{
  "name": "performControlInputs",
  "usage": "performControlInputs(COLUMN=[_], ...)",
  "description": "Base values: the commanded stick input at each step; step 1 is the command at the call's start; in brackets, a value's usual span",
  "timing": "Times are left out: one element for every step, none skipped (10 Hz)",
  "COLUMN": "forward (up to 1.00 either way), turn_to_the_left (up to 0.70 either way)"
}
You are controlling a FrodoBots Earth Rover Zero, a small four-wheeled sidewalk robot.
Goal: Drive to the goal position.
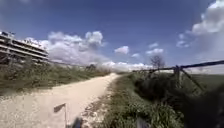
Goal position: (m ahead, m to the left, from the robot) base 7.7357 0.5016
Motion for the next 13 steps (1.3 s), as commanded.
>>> performControlInputs(forward=[0.61,0.61,0.61,0.61,0.6,0.57,0.54,0.53,0.52,0.52,0.52,0.52,0.58], turn_to_the_left=[0.3,0.3,0.3,0.23,0.07,0.0,0.09,0.29,0.41,0.16,0.0,0.0,0.0])
